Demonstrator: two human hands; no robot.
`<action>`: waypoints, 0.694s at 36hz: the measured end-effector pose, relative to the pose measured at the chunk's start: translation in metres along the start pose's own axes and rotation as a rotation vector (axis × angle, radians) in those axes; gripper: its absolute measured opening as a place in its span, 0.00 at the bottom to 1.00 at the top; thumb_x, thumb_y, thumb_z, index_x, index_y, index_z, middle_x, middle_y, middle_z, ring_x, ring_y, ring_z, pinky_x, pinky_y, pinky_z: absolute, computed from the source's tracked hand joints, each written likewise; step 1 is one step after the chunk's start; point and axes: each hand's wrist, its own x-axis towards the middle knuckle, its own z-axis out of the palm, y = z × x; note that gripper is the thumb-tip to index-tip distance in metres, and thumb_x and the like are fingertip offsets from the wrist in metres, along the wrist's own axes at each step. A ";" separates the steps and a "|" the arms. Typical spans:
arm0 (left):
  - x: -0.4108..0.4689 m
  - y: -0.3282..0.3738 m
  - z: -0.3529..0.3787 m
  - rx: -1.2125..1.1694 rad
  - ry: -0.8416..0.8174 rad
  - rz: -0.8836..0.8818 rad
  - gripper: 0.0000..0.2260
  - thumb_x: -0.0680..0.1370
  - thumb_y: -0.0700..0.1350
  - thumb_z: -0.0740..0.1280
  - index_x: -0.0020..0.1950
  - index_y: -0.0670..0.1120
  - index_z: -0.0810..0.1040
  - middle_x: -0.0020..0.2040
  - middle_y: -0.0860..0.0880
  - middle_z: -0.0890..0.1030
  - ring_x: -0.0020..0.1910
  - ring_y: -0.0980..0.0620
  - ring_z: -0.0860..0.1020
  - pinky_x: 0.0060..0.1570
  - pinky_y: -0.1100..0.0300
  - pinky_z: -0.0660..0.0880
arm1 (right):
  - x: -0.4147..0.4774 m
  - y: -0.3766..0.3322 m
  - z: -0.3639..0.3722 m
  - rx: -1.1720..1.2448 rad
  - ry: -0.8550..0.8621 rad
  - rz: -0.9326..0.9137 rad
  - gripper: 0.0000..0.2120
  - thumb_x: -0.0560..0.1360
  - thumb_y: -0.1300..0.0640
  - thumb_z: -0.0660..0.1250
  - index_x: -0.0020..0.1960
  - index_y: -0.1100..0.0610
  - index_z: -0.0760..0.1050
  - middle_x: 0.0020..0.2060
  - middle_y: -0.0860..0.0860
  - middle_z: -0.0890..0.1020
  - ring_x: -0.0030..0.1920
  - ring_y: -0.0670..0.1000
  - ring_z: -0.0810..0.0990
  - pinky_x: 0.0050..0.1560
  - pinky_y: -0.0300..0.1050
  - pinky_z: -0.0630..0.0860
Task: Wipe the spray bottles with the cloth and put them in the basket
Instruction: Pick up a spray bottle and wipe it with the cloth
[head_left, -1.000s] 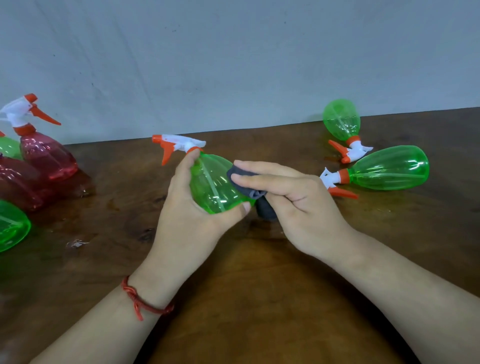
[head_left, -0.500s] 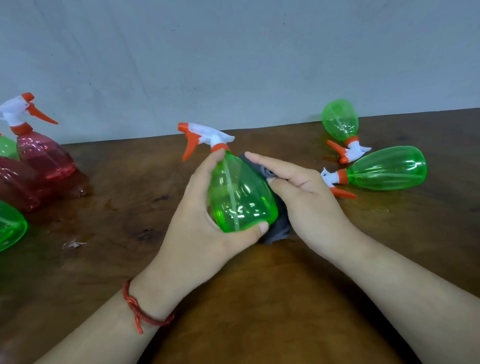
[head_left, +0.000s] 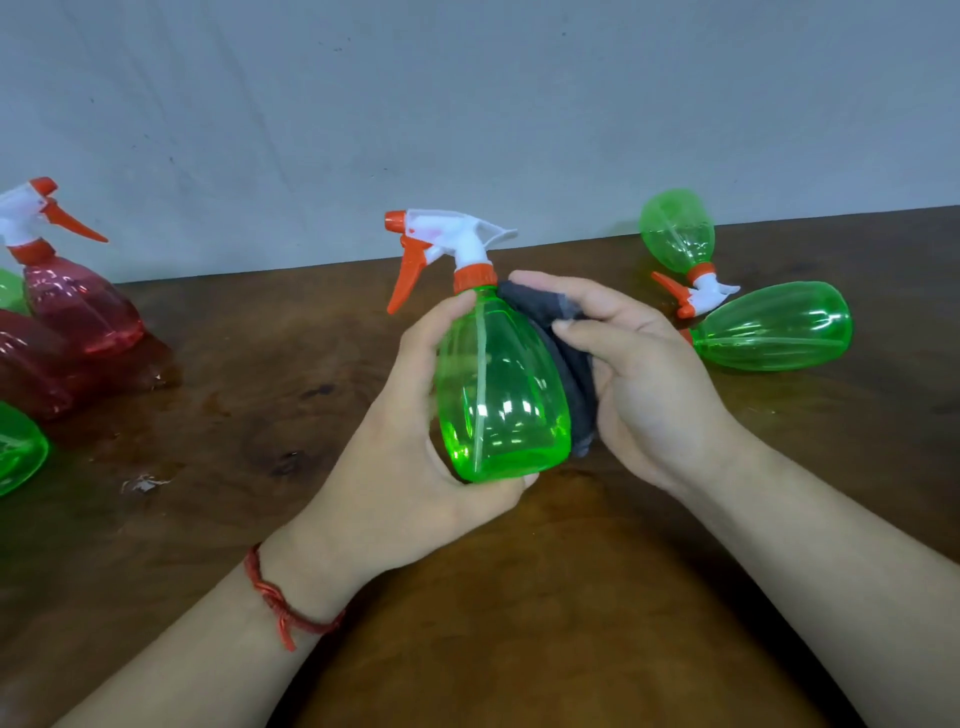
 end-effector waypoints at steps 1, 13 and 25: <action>0.000 0.000 0.001 -0.022 0.006 -0.009 0.51 0.68 0.37 0.85 0.84 0.49 0.59 0.74 0.56 0.73 0.73 0.50 0.76 0.67 0.63 0.75 | -0.001 0.001 0.000 -0.043 -0.006 -0.017 0.20 0.82 0.72 0.56 0.65 0.62 0.81 0.61 0.59 0.86 0.61 0.55 0.85 0.64 0.48 0.80; 0.002 -0.002 -0.004 -0.008 0.073 -0.073 0.50 0.67 0.42 0.85 0.84 0.52 0.62 0.75 0.55 0.74 0.74 0.50 0.76 0.71 0.53 0.77 | -0.012 0.006 0.002 -0.790 -0.143 -0.440 0.26 0.80 0.79 0.58 0.66 0.59 0.83 0.71 0.49 0.80 0.74 0.48 0.76 0.74 0.52 0.74; 0.011 -0.015 -0.006 -0.193 0.361 -0.236 0.43 0.66 0.44 0.85 0.77 0.57 0.68 0.67 0.51 0.82 0.65 0.50 0.83 0.65 0.45 0.81 | -0.012 0.008 -0.003 -0.901 -0.213 -0.478 0.24 0.80 0.78 0.59 0.65 0.59 0.84 0.69 0.51 0.81 0.72 0.47 0.77 0.73 0.49 0.75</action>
